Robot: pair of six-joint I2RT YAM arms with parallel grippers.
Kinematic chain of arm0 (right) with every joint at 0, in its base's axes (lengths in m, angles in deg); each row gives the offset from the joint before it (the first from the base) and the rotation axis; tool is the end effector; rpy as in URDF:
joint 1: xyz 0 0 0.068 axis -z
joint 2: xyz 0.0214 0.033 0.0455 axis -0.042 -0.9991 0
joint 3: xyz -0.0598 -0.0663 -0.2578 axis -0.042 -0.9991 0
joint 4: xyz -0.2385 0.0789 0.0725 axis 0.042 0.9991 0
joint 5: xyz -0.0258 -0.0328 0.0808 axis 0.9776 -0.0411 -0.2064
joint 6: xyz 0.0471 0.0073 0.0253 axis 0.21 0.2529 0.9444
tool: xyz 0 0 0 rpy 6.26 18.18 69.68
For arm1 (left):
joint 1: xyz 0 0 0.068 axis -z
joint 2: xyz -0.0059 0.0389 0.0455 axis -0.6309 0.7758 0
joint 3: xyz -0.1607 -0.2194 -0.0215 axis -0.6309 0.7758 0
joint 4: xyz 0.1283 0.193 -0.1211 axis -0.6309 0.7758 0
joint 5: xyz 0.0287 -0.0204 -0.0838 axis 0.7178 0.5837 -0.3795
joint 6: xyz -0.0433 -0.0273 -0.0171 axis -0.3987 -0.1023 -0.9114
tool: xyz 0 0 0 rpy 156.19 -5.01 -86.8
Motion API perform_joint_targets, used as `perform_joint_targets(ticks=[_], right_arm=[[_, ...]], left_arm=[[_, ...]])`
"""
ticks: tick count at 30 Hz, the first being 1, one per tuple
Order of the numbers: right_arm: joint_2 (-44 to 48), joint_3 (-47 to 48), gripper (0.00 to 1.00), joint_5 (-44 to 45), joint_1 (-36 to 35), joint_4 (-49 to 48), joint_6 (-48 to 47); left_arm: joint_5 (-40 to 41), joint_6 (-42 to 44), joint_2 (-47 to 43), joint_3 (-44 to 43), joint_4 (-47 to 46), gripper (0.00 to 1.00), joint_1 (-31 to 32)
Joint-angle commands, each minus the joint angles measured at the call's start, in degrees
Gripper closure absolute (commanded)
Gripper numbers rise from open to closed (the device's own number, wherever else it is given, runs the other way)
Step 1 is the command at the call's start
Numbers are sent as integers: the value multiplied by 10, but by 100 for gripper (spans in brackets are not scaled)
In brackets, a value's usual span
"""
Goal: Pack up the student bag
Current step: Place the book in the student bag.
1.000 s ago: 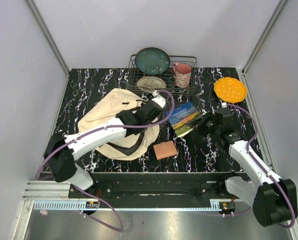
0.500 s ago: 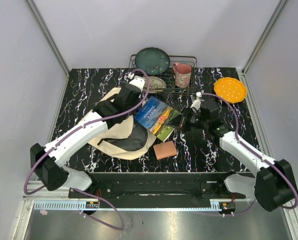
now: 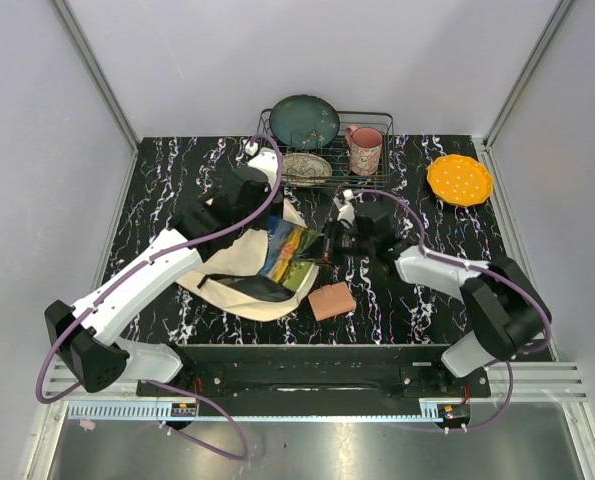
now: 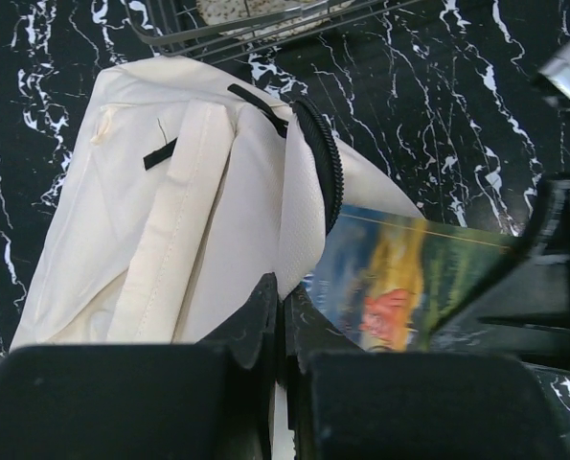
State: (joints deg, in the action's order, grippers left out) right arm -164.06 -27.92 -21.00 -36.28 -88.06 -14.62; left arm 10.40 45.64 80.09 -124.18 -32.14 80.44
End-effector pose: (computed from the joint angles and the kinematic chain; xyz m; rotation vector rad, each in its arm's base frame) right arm 0.2521 0.1946 0.2112 -0.0434 2.3265 1.5315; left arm 0.2210 -0.1779 0.3727 0.4038 2.1201 -0.1199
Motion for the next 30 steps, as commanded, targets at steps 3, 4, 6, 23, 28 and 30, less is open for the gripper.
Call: perform_joint_targets(ticks=[3,4,6,23,28,30], right_arm=[[-76,84,100,25,-38,-151,44],[-91,89,100,30,-38,-165,71],[-141,103,100,38,-44,-203,97],[-304,315,76,251,-128,-65,113],[-268,319,47,282,-130,33,15],[-241,313,42,295,-129,74,-24]], left_arm=[[-45,-28,-31,-24,-63,100,2],[-47,-30,-33,-22,-65,100,3],[-52,-35,-35,-20,-68,100,3],[-35,-58,-52,3,-77,98,1],[-24,-61,-55,11,-76,87,0],[-23,-63,-57,13,-77,86,-4]])
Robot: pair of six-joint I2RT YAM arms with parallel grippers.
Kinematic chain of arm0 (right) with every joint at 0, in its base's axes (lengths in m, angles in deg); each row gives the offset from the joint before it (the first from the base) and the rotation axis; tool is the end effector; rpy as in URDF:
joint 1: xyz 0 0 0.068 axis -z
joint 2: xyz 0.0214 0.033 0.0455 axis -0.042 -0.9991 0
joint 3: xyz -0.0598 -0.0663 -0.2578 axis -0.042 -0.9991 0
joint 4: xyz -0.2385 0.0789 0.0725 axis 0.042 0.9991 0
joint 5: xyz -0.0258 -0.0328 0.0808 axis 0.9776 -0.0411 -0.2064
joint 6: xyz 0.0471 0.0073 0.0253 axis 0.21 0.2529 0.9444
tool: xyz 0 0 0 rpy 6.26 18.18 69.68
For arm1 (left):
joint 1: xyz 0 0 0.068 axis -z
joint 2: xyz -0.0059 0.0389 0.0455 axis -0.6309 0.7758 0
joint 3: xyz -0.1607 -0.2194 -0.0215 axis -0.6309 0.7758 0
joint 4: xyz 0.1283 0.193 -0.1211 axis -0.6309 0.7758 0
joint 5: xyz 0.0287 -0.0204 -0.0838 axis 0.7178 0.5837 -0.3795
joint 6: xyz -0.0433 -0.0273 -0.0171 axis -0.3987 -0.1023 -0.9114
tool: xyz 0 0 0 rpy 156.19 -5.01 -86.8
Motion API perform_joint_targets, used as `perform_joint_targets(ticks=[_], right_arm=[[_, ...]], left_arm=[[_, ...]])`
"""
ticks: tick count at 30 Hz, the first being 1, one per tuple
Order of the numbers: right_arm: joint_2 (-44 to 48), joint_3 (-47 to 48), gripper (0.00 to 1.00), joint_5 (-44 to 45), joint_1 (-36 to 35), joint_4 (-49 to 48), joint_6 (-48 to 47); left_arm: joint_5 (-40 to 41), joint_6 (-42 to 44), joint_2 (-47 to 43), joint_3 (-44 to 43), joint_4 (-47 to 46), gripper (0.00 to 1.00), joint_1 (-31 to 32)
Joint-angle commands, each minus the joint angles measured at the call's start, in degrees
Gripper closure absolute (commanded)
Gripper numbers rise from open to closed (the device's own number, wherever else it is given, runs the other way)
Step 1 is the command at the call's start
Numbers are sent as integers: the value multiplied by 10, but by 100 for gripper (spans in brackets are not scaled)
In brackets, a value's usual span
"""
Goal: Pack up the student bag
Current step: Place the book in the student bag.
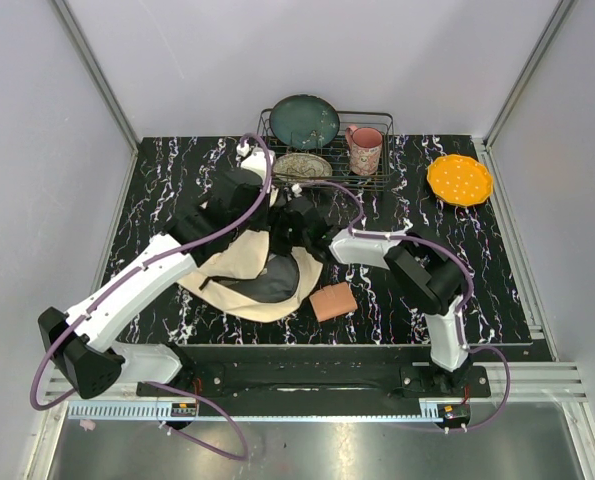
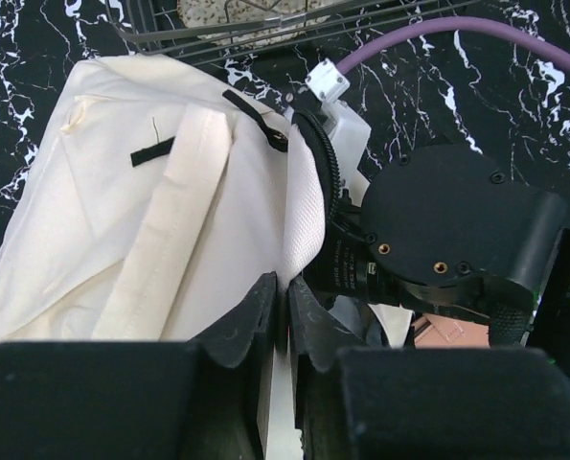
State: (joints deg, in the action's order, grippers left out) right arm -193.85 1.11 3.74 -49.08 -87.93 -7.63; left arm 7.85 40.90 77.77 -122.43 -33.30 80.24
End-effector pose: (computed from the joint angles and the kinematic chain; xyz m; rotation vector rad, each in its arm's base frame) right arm 0.3064 0.3351 0.1772 0.1651 2.3218 1.2978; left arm 0.2141 -0.1726 0.3746 0.3285 2.1213 -0.2270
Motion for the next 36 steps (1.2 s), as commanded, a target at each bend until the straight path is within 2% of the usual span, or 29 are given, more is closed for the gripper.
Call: perform_joint_targets(ticks=[1,4,5,6,11,17,18,21,22,24,25,27,30,36], right_arm=[[68,17,39,48,-1,75,-105],[109,-2,33,54,-1,88,-136],[127,-10,22,56,-2,94,-142],[134,-14,20,57,-1,94,-151],[178,-39,19,68,-1,134,-157],[301,-133,18,170,4,196,-194],[320,-146,18,192,6,202,-197],[385,-184,15,223,31,222,-206],[398,-192,14,224,42,225,-206],[427,-211,14,210,84,235,-199],[436,-217,14,206,97,236,-198],[449,-229,13,191,130,236,-198],[423,-216,11,137,158,242,-205],[335,-197,17,46,159,240,-176]], left_arm=[[8,-17,-36,-2,-64,86,-2],[11,-18,-37,3,-67,85,-6],[12,-18,-38,3,-64,84,-8],[12,-19,-38,5,-63,84,-9],[15,-23,-42,12,-61,83,-13],[18,-22,-53,21,-58,79,-19],[18,-23,-53,23,-57,70,-18],[15,-29,-56,26,-59,65,-20],[12,-30,-56,27,-59,56,-20],[11,-33,-58,27,-60,46,-20],[13,-36,-59,28,-60,34,-20],[17,-46,-64,33,-60,23,-20],[29,-67,-77,55,-59,16,-20],[46,-89,-94,79,-37,13,-25]])
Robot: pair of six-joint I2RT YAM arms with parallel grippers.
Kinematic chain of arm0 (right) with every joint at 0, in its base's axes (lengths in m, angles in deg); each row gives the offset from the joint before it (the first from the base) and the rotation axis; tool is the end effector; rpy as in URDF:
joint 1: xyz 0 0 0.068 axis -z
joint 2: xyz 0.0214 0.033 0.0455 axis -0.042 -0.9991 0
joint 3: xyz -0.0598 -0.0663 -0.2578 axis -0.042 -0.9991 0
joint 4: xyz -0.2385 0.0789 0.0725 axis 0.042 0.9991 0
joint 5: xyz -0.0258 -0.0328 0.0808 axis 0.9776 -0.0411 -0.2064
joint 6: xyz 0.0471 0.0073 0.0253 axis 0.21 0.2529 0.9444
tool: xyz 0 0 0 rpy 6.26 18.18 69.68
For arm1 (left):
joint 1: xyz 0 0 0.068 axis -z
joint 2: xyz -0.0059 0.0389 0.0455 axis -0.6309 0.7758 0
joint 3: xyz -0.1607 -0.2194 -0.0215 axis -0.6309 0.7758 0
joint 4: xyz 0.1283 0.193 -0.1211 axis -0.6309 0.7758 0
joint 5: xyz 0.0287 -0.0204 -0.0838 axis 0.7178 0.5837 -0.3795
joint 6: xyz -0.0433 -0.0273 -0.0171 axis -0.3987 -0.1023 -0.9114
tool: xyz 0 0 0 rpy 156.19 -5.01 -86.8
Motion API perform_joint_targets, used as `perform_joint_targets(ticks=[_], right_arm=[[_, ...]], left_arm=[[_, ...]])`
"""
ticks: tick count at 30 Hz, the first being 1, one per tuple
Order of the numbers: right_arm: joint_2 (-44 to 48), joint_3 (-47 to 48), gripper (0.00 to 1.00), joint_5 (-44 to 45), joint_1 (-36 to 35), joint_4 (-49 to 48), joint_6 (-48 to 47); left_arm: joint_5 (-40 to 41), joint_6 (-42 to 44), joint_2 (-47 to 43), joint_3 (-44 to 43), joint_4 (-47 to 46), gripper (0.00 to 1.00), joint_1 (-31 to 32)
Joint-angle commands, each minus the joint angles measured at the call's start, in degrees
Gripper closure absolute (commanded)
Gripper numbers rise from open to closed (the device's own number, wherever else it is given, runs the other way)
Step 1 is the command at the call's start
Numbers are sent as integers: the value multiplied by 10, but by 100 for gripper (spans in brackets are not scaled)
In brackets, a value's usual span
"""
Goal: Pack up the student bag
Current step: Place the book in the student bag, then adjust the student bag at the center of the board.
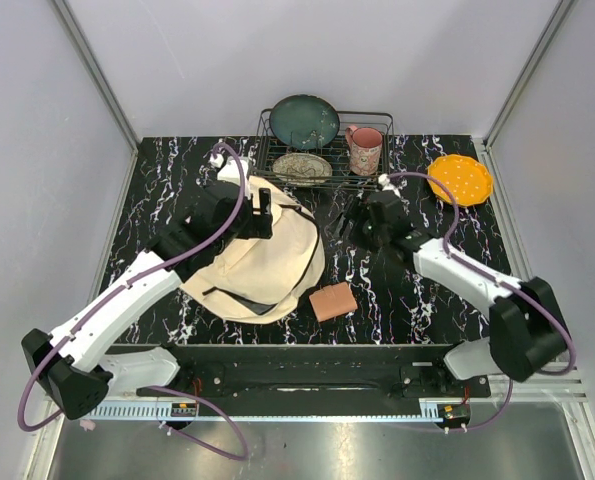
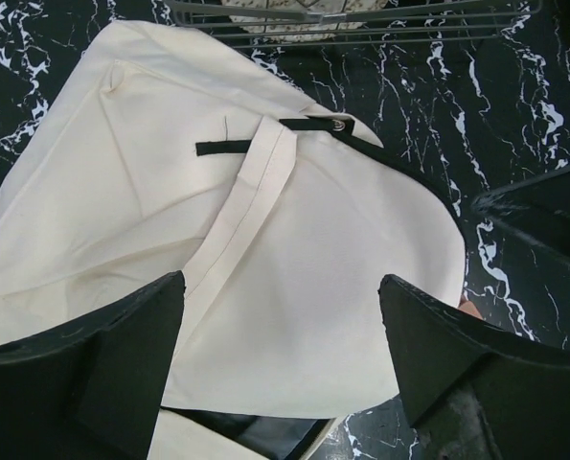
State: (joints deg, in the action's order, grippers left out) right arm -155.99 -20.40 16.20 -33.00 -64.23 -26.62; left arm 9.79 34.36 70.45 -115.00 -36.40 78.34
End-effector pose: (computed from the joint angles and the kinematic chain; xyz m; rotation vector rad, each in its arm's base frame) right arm 0.2617 0.1540 0.2536 0.2519 2.2406 0.6996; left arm 0.1982 -0.1464 0.3672 0.1362 2.0896 -0.2703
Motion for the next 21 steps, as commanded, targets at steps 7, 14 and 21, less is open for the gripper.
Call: perform_joint_targets(ticks=[7,14,21], right_arm=[[-83,1,28,-163,-17,-60,28],[-166,83,27,-185,-79,-41,13],[-227,136,30,-160,-118,-28,24]], left_arm=[[24,-38,-39,39,1,12,-9],[26,-34,-15,19,2,12,-12],[35,-24,-12,16,6,12,-13]])
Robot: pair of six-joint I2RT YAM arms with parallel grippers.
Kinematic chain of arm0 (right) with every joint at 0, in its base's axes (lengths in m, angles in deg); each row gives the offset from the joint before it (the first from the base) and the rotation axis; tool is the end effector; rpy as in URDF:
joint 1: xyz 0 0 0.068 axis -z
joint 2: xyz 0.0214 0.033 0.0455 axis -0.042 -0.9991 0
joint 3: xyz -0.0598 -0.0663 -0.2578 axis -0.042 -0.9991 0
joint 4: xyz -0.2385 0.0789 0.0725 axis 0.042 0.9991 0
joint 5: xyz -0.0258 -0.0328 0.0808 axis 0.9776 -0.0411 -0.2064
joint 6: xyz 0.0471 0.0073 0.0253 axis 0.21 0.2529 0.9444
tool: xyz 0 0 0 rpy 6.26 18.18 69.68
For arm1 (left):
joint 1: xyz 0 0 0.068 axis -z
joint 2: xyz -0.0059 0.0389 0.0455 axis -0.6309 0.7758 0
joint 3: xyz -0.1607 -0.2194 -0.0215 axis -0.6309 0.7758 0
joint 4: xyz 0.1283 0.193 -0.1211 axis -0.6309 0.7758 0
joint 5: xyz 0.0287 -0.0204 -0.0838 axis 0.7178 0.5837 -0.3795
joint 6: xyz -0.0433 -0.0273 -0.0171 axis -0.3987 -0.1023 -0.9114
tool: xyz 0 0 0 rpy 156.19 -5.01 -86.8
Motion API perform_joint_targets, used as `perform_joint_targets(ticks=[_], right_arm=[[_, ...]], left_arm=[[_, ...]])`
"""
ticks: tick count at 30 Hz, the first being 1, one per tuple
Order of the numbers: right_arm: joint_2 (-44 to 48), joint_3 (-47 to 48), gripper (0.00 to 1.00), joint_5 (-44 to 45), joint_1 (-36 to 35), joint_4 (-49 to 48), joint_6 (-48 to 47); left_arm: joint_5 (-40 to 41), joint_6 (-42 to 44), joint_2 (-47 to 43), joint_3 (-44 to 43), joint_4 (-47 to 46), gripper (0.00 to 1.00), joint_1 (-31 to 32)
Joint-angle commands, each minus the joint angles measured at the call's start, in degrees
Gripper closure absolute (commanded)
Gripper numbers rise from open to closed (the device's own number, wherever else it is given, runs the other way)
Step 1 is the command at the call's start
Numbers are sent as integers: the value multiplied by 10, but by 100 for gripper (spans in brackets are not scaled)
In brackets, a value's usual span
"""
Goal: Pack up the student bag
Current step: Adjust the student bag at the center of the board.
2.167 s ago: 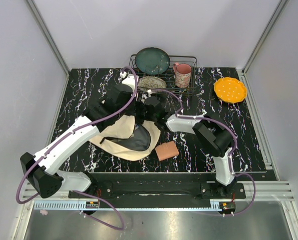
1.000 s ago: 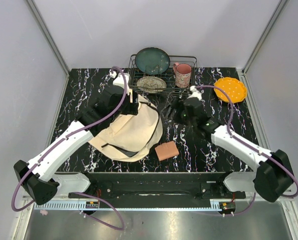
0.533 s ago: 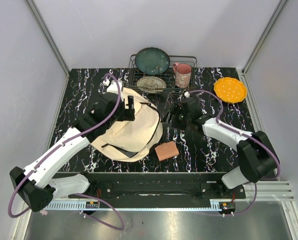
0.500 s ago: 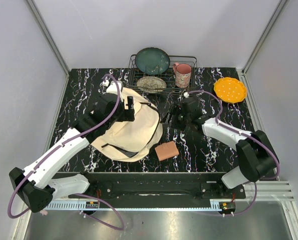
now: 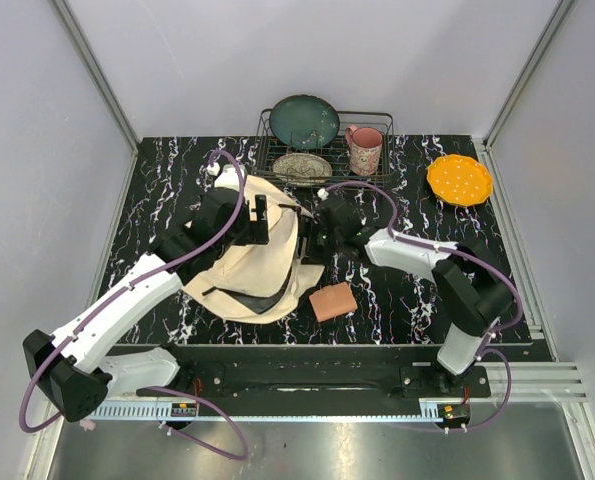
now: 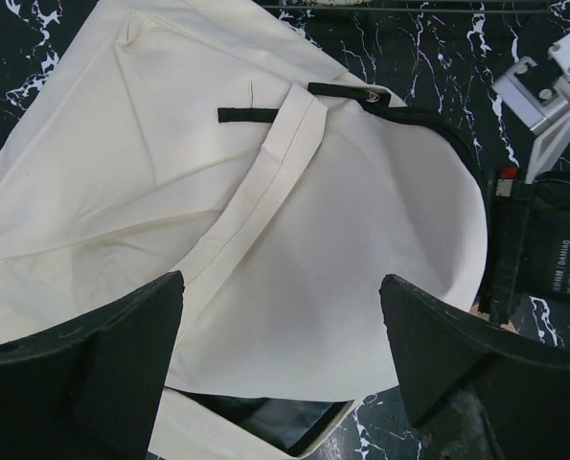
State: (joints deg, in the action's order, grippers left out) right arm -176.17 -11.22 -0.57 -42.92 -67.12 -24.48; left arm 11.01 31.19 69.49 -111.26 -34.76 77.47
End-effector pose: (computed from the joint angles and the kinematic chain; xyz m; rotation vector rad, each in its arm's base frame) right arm 0.2751 0.2478 0.1988 -0.0553 2.5223 1.0135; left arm 0.1964 -0.1392 0.3468 0.0707 2.1560 -0.2279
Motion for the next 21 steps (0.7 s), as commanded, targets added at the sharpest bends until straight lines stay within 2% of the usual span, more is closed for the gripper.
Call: perform_joint_targets(ticks=[1,3,5,10,14,18,21], right_arm=[[-33,51,33,11,-22,8,1],[-52,64,39,17,-32,24,-7],[-56,68,52,24,-36,40,-16],[-32,49,67,49,-37,50,-33],[0,34,90,67,-40,63,-50],[13,31,100,85,-41,85,-61],[37,18,100,100,-43,100,-64]], left_arm=[[22,8,-1,-20,-10,12,-5],[23,9,-2,-19,-10,12,-6],[25,9,-2,-18,-9,12,-6],[26,11,-1,-14,-9,12,-9],[25,15,7,-16,-10,12,-12],[22,18,14,-20,-9,12,-13],[22,17,14,-20,-9,12,-12]])
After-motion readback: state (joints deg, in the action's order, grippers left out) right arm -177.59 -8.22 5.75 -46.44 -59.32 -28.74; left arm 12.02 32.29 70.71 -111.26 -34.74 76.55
